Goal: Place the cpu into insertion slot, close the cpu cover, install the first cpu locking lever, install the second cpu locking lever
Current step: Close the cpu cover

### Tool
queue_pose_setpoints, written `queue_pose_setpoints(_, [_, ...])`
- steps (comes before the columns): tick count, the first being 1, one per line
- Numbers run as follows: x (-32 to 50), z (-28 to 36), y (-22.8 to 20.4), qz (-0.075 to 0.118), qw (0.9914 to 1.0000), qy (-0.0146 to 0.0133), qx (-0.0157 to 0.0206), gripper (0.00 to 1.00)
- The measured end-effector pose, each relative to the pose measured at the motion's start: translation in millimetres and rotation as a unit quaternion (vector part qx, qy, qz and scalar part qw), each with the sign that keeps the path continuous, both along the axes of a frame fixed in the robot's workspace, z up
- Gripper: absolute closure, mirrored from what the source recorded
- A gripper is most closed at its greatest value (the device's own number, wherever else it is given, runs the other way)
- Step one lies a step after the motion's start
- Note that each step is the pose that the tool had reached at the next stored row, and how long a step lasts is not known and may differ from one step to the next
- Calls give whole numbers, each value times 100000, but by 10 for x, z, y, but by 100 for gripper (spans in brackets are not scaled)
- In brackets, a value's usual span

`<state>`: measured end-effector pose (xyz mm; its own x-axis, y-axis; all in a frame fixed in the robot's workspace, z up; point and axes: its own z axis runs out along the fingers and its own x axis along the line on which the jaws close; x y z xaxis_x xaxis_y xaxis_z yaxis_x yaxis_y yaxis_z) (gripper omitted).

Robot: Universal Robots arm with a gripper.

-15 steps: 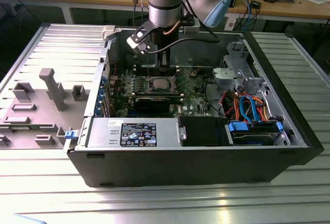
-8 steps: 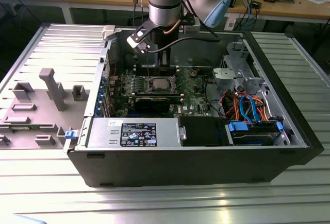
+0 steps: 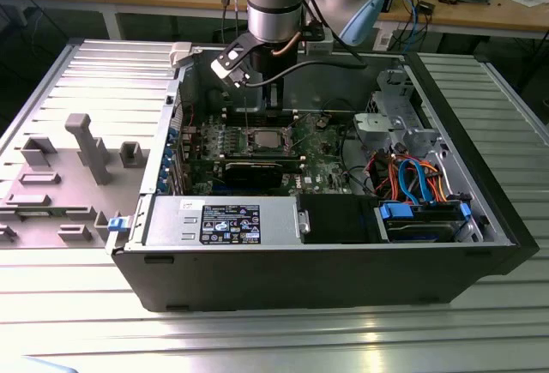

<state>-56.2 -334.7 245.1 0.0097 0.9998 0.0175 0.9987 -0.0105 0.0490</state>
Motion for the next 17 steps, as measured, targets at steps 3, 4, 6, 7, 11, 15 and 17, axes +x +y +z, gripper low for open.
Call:
queue_pose_setpoints(3, [19,0,0,-11,100000,-2,-2,89])
queue_pose_setpoints(4, [22,0,0,-9,100000,-2,-4,89])
queue_pose_setpoints(6, [22,5,1,-18,100000,5,-6,89])
queue_pose_setpoints(7, [23,10,1,-13,100000,4,-6,89])
queue_pose_setpoints(11, [23,54,0,-7,100000,6,-6,89])
queue_pose_setpoints(15, [54,54,1,-11,100000,27,-4,89])
queue_pose_setpoints(17, [88,54,0,-7,100000,29,-13,89])
